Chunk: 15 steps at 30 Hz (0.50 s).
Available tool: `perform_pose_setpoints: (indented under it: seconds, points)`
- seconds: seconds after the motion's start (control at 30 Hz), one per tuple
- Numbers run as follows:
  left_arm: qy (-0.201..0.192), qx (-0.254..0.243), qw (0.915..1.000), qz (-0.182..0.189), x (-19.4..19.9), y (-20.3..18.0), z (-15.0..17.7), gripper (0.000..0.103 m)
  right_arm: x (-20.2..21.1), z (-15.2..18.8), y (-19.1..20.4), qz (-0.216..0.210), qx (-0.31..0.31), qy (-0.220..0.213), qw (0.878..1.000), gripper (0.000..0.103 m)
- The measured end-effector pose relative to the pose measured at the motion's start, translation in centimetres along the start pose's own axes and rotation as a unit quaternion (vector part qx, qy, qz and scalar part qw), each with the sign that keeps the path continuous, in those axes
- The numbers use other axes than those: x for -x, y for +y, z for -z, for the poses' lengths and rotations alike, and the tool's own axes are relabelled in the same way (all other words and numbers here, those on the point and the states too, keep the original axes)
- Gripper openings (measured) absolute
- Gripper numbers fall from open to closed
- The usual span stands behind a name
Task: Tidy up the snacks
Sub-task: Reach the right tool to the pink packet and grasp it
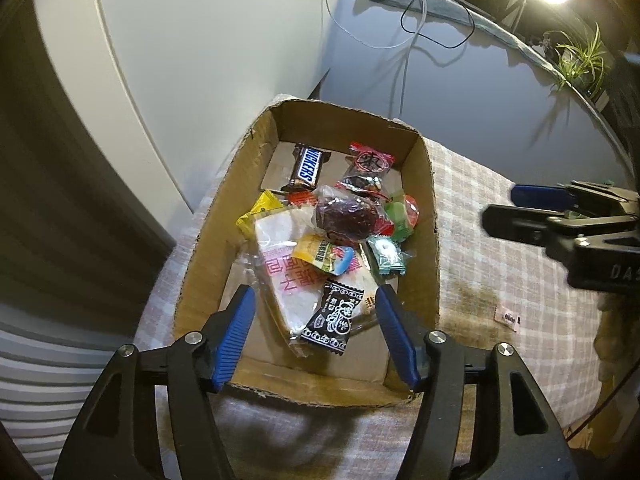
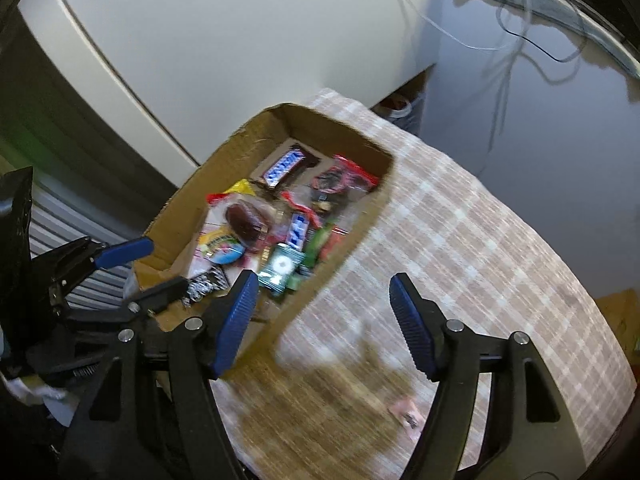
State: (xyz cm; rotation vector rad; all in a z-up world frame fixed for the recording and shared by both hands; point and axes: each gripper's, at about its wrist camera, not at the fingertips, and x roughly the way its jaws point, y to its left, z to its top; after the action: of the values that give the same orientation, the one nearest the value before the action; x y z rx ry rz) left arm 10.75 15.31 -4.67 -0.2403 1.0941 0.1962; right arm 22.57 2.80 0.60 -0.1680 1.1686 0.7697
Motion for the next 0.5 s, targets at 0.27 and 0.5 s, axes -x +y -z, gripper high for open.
perform_pose_setpoints:
  seconds: [0.27,0.5]
  points:
    - [-0.003,0.009,1.0000,0.000,0.9,0.6,0.2,0.062,1.6,3.7,-5.3,0.034,-0.034,0.014,0.999,0.071]
    - [0.006,0.005,0.9999,0.007,0.9,0.2,1.0,0.062,1.3,7.3,-7.2,0.051,-0.010,0.047,0.998,0.071]
